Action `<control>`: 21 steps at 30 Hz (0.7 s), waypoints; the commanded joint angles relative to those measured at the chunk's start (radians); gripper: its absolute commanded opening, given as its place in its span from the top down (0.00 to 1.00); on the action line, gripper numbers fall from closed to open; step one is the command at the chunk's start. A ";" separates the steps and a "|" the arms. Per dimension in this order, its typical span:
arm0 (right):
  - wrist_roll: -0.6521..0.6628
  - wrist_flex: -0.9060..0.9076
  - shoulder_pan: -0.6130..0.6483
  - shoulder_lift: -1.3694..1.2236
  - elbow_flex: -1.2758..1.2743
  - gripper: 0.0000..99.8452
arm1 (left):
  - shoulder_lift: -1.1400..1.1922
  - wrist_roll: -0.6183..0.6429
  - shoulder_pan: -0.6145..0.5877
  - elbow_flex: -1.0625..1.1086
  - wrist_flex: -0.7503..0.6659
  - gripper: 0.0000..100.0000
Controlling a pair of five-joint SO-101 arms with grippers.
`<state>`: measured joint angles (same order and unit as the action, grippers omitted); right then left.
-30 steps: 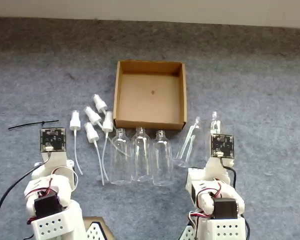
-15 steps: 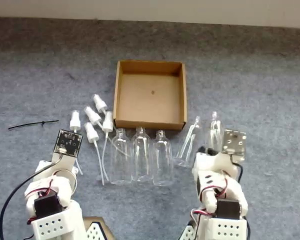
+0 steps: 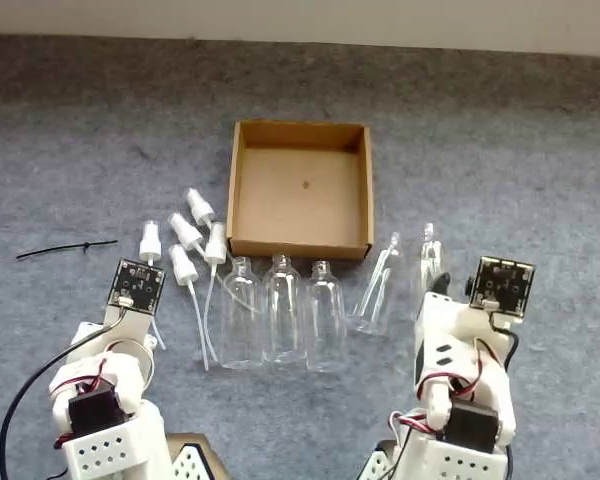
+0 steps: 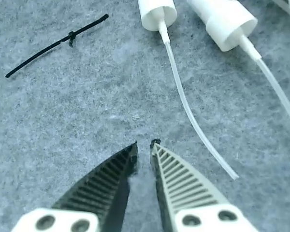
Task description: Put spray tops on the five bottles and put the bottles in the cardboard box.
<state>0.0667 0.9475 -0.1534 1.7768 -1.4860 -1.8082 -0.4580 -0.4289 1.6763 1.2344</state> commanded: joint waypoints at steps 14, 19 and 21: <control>0.193 0.338 0.038 -1.303 0.978 0.89 | -0.013 -0.009 -0.007 0.019 0.008 0.93; 0.230 0.435 0.039 -1.629 1.236 0.81 | -0.013 -0.009 -0.007 0.019 0.008 0.93; 0.232 0.443 0.054 -1.704 1.308 0.80 | -0.013 -0.009 -0.007 0.019 0.008 0.93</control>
<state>0.2831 1.3633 -0.1258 0.1734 -0.3307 -1.8082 -0.4595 -0.4289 1.6763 1.2375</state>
